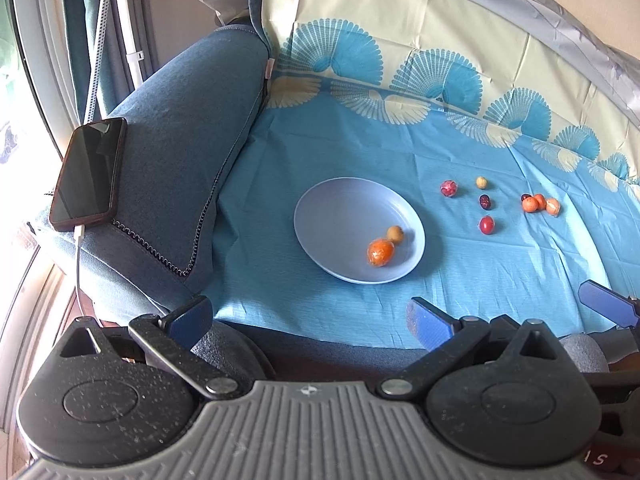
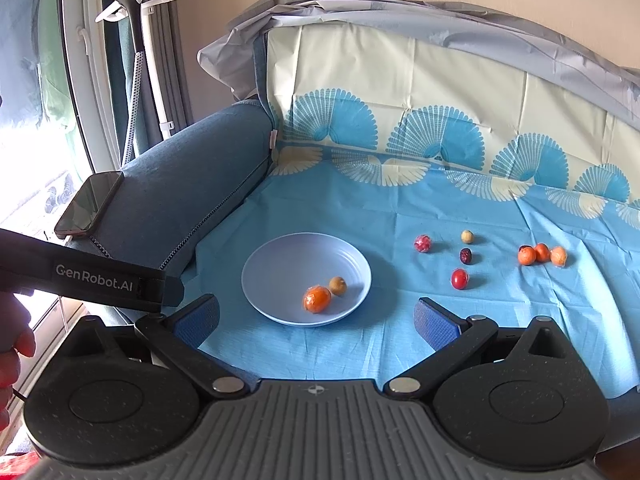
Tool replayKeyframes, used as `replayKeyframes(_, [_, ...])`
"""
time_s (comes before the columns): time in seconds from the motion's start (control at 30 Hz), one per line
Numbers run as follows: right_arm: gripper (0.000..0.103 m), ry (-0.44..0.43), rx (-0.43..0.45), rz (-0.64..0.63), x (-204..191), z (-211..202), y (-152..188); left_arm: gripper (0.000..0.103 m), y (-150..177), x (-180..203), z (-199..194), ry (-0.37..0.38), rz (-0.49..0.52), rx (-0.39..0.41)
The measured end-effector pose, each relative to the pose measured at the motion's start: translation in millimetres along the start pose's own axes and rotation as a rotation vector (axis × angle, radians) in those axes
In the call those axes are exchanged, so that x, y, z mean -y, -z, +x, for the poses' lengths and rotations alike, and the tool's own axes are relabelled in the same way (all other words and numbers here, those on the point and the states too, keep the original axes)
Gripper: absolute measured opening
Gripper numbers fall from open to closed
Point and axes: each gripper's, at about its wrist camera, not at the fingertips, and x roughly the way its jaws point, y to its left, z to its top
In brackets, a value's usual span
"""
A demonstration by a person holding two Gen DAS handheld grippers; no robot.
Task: Organize fruits
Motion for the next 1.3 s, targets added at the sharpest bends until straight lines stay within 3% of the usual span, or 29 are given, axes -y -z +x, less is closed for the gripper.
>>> replayKeyframes(0.97, [0.102,0.007,-0.03,0.037,9,11,4,0.103,-4,5,9,-0.018,0.01,-0.031])
replayKeyframes(1.1, [0.102,0.04,-0.038,0.083,24,17,7,0.103,-12,9,15,-0.023,0.016,-0.056])
replayKeyframes(1.3, [0.102,0.17,-0.01,0.237,77,24,6,0.103,-25,28,33,-0.031,0.032,-0.081])
